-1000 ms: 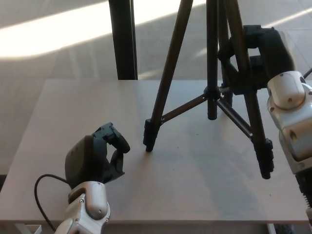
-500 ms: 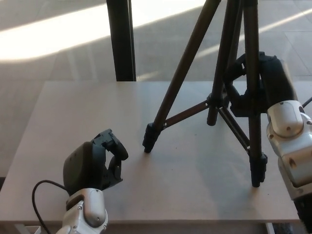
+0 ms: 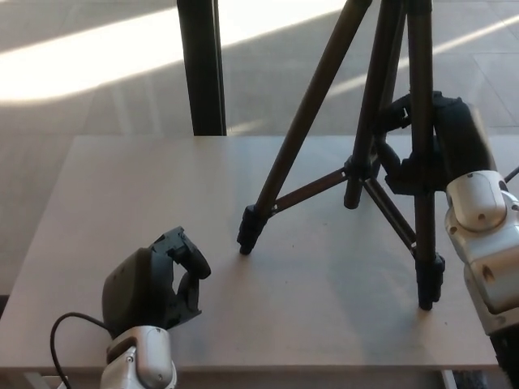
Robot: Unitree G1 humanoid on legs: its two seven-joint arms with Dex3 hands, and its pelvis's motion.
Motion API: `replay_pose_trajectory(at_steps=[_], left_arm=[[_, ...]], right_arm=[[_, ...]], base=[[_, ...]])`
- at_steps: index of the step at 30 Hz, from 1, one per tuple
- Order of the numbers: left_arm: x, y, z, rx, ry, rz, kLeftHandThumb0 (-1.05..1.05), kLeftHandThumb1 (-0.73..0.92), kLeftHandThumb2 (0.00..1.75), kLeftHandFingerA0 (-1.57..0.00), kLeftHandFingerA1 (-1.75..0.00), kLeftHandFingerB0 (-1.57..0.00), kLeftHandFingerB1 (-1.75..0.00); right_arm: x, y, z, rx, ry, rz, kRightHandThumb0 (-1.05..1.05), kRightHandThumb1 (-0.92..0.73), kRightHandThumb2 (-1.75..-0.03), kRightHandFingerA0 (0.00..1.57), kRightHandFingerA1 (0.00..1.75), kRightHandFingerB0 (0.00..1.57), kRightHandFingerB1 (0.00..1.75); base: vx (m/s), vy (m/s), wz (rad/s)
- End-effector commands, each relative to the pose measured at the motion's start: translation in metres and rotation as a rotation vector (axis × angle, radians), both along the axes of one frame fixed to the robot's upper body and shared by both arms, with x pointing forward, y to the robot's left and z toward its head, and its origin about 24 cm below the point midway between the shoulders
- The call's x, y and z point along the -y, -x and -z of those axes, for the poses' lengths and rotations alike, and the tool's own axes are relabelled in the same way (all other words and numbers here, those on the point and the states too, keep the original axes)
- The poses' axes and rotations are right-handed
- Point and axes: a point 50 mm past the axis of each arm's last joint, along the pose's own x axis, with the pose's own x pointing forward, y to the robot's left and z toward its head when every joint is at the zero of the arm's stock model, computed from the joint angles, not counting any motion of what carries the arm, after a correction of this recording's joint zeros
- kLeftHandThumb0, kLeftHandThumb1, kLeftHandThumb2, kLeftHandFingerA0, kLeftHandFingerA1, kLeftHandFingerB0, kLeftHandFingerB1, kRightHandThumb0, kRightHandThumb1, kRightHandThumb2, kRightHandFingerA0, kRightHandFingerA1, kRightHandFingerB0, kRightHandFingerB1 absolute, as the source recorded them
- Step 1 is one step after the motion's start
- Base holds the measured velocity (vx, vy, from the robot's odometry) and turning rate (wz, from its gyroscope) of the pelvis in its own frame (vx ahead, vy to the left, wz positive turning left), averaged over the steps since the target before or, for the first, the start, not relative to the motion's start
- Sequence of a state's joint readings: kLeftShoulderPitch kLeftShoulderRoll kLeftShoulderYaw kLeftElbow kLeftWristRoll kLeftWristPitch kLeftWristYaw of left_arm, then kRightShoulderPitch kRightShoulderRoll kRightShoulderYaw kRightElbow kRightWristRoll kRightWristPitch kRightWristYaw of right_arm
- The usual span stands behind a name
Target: Use both hands of the robot to pick up the tripod lying in the middle of the desk and make it stand upright on the desk
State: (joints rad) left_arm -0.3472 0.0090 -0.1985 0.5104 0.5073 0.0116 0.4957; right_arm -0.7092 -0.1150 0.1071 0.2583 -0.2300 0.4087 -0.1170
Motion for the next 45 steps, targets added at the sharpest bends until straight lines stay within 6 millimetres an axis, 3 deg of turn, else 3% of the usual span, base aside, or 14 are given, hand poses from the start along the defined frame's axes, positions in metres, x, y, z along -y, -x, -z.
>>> replay_pose_trajectory(at_steps=[1, 2, 4, 8, 9, 25, 26, 28, 29, 35, 38, 41, 43, 45], left_arm=[[-0.008, 0.001, 0.0, -0.009, -0.019, -0.016, -0.2, 0.56, 1.12, -1.14, -1.39, -0.93, -1.25], [-0.009, 0.002, 0.0, -0.004, -0.016, -0.015, -0.13, 0.59, 1.06, -0.83, -1.75, -0.7, -1.59], [-0.01, 0.002, 0.0, -0.004, -0.015, -0.017, -0.13, 0.58, 1.07, -0.82, -1.75, -0.71, -1.58], [-0.011, 0.002, 0.0, -0.003, -0.021, -0.021, -0.12, 0.54, 1.12, -0.83, -1.75, -0.71, -1.6], [-0.012, 0.002, 0.0, 0.006, -0.03, -0.023, -0.11, 0.53, 1.11, -0.83, -1.75, -0.71, -1.59], [-0.019, 0.006, 0.0, 0.013, -0.01, -0.02, -0.11, 0.53, 1.15, -0.84, -1.75, -0.69, -1.65], [-0.022, 0.006, -0.001, 0.01, -0.014, -0.025, -0.19, 0.51, 1.15, -1.14, -1.41, -0.94, -1.27], [-0.023, 0.007, -0.002, 0.013, -0.012, -0.025, -0.19, 0.51, 1.15, -1.14, -1.41, -0.94, -1.27], [-0.024, 0.007, -0.002, 0.017, -0.015, -0.026, -0.11, 0.52, 1.17, -0.83, -1.75, -0.72, -1.59], [-0.038, 0.009, -0.009, 0.04, -0.028, -0.034, -0.12, 0.54, 1.09, -0.82, -1.75, -0.75, -1.56], [-0.042, 0.01, -0.007, 0.035, -0.013, -0.039, -0.12, 0.57, 1.07, -0.83, -1.75, -0.73, -1.59], [-0.044, 0.017, -0.006, 0.051, 0.0, -0.022, -0.08, 0.49, 1.19, -0.83, -1.75, -0.73, -1.62], [-0.064, 0.025, -0.017, 0.029, -0.022, -0.051, -0.16, 0.61, 1.06, -0.83, -1.74, -0.72, -1.51], [-0.092, 0.037, -0.03, 0.055, -0.032, -0.093, -0.2, 0.59, 1.01, -0.82, -1.75, -0.67, -1.59]], right_arm=[[-0.001, 0.006, 0.006, -0.197, 0.031, -0.105, -0.95, -0.58, -0.92, 0.0, 0.08, 0.0, 0.0], [-0.001, 0.007, 0.006, -0.209, 0.039, -0.112, -0.9, -0.53, -0.8, 0.0, 0.0, 0.0, 0.02], [-0.002, 0.008, 0.005, -0.261, 0.063, -0.124, -0.95, -0.66, -0.6, 0.0, 0.0, 0.0, 0.0], [0.0, 0.011, 0.004, -0.304, 0.078, -0.127, -1.02, -0.59, -0.8, 0.0, 0.0, 0.0, 0.0], [0.001, 0.011, 0.005, -0.311, 0.078, -0.125, -1.05, -0.68, -0.61, 0.0, 0.0, 0.0, 0.0], [0.033, 0.033, 0.024, -0.39, -0.019, -0.093, -1.02, -0.67, -0.61, 0.0, 0.0, 0.0, 0.0], [0.041, 0.04, 0.027, -0.411, -0.039, -0.102, -1.05, -0.71, -0.62, 0.0, 0.0, 0.0, 0.0], [0.048, 0.046, 0.028, -0.419, -0.045, -0.112, -1.05, -0.71, -0.62, 0.0, 0.0, 0.0, 0.0], [0.05, 0.048, 0.028, -0.42, -0.046, -0.114, -1.05, -0.71, -0.63, 0.0, 0.0, 0.0, 0.0], [0.075, 0.071, 0.029, -0.429, -0.156, -0.134, -1.05, -0.6, -0.86, 0.0, 0.0, 0.0, 0.0], [0.074, 0.074, 0.026, -0.421, -0.155, -0.143, -1.05, -0.74, -0.64, 0.0, 0.0, 0.0, 0.0], [0.079, 0.082, 0.02, -0.413, -0.143, -0.147, -1.05, -0.63, -0.87, 0.0, 0.0, 0.0, 0.0], [0.104, 0.098, 0.01, -0.344, -0.16, -0.121, -1.02, -0.78, -0.65, 0.0, 0.0, 0.0, 0.0], [0.132, 0.116, 0.002, -0.288, -0.141, -0.02, -0.99, -0.67, -0.88, 0.0, 0.0, 0.0, 0.0]], base=[[0.0, 0.0, 0.0], [0.0, 0.0, 0.0], [0.0, 0.0, 0.0], [0.0, 0.0, 0.0], [0.0, 0.0, 0.0], [0.0, 0.0, 0.0], [0.0, 0.0, 0.0], [0.0, 0.0, 0.0], [0.0, 0.0, 0.0], [0.0, 0.0, 0.0], [0.0, 0.0, 0.0], [0.0, 0.0, 0.0], [0.0, 0.0, 0.0], [0.0, 0.0, 0.0]])
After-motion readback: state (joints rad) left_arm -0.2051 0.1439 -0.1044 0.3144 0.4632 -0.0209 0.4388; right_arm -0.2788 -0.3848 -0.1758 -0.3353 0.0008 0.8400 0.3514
